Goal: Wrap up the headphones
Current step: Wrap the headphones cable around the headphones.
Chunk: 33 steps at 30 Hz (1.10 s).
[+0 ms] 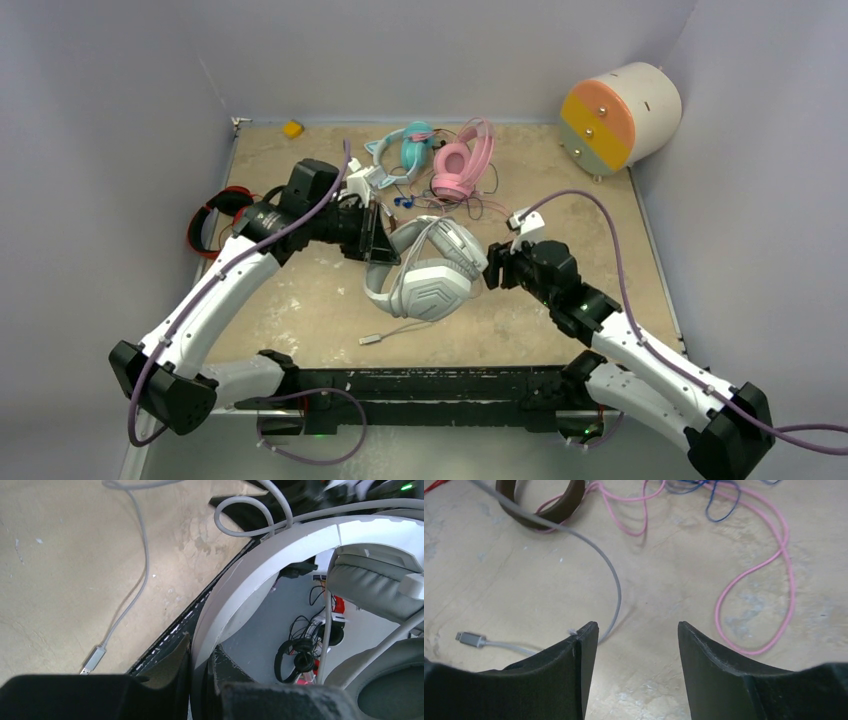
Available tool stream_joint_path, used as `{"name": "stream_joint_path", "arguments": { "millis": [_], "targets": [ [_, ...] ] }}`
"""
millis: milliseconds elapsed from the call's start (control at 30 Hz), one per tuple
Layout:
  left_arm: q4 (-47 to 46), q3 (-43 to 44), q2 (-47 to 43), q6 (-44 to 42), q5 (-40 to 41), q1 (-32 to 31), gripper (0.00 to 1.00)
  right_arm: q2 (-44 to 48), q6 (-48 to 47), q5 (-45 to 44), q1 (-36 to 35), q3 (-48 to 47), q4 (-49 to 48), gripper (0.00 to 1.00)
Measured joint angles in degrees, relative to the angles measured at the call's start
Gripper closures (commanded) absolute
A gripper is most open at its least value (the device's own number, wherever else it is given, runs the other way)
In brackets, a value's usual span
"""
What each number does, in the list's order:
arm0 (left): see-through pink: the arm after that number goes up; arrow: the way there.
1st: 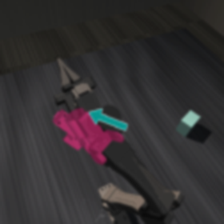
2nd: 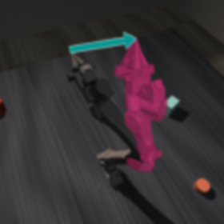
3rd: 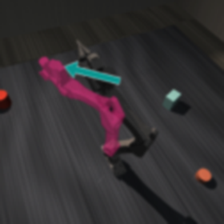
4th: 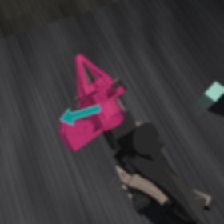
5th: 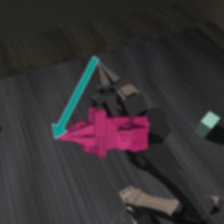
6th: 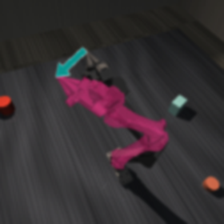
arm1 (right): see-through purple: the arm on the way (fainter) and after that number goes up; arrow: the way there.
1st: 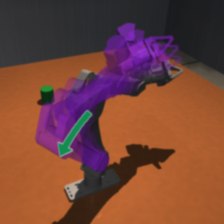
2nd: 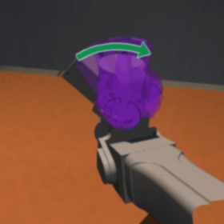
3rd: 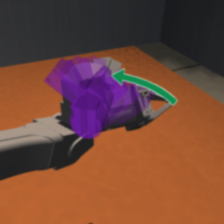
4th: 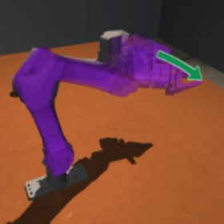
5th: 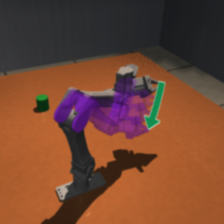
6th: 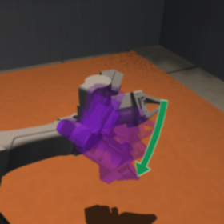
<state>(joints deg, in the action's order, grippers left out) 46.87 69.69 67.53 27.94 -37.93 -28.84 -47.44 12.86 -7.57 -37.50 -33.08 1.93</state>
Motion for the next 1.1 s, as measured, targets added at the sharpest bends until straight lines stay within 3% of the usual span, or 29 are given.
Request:
{"name": "stream_joint_path", "arguments": {
  "millis": [133,300,400,700,933,1033,1100],
  "targets": [
    [2.5,5.0,1.1,0.1,0.1,0.1,1.00,1.3,0.6,4.2,0.0,7.7,-7.8,0.34],
    [4.9,9.3,2.1,1.0,0.0,0.2,1.00,0.2,-1.0,11.0,0.0,9.8,-19.7,0.14],
    [5.7,10.8,2.1,1.9,-0.3,0.2,1.00,-2.4,-1.7,16.6,0.0,9.8,-29.6,0.10],
    [7.7,15.7,2.6,4.0,-1.8,0.2,1.00,-18.6,-1.1,26.4,0.0,8.7,-51.4,0.07],
    [8.7,16.9,2.6,4.2,-3.3,0.2,1.00,-23.6,-1.3,34.4,0.0,3.7,-60.9,0.07],
    [8.9,16.9,2.6,4.2,-3.6,0.2,1.00,-25.6,-0.7,38.5,0.0,0.0,-64.1,0.11],
    [9.0,16.9,2.6,4.2,-3.7,0.2,1.00,-27.1,0.2,41.6,0.0,-2.2,-65.9,0.20]
  ]
}}
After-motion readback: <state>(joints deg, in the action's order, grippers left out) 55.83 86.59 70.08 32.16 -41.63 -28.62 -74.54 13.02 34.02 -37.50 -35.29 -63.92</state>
